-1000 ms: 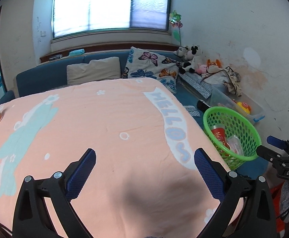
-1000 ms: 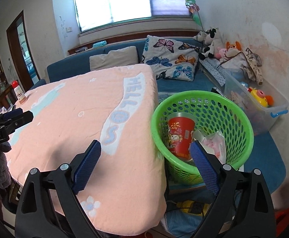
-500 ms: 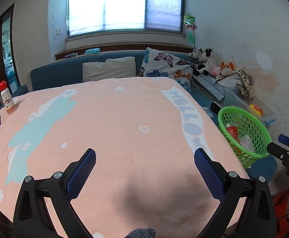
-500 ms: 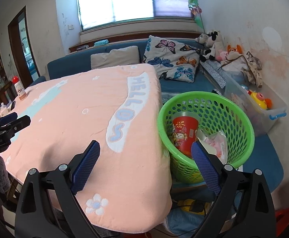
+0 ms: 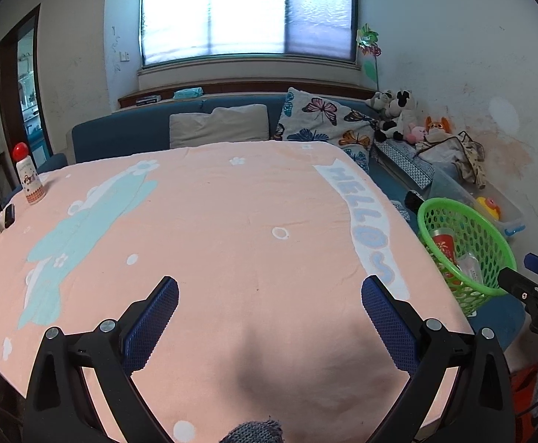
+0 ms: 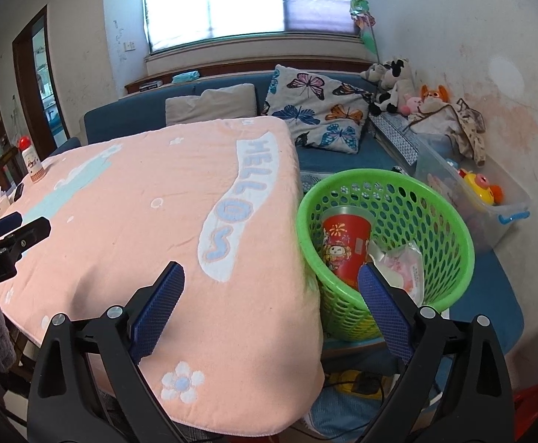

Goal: Collect trash

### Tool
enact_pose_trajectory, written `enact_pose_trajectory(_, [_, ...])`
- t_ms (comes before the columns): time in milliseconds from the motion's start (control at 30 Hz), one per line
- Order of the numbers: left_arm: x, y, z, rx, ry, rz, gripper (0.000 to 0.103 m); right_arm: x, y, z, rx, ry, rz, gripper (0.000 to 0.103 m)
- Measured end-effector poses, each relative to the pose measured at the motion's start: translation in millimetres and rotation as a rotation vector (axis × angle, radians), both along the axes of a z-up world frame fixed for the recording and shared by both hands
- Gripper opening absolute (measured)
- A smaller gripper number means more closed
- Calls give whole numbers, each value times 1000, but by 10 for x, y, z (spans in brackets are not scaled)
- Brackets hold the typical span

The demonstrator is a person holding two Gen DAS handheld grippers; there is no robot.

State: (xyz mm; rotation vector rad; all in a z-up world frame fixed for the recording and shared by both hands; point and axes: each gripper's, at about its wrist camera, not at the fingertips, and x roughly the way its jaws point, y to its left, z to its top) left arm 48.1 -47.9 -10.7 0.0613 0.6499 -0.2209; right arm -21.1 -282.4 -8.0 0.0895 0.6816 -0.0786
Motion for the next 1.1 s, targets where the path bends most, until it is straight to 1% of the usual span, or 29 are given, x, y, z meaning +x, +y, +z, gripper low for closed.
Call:
enact_pose_trajectory(400, [-5,-25,-38,23,-1,18,96,16,-28,-27,30,8,-16,94])
enact_pose_trajectory(1100, [-24,12,-26,26,-12,38,96,26,-18,-52,42,12,-14,94])
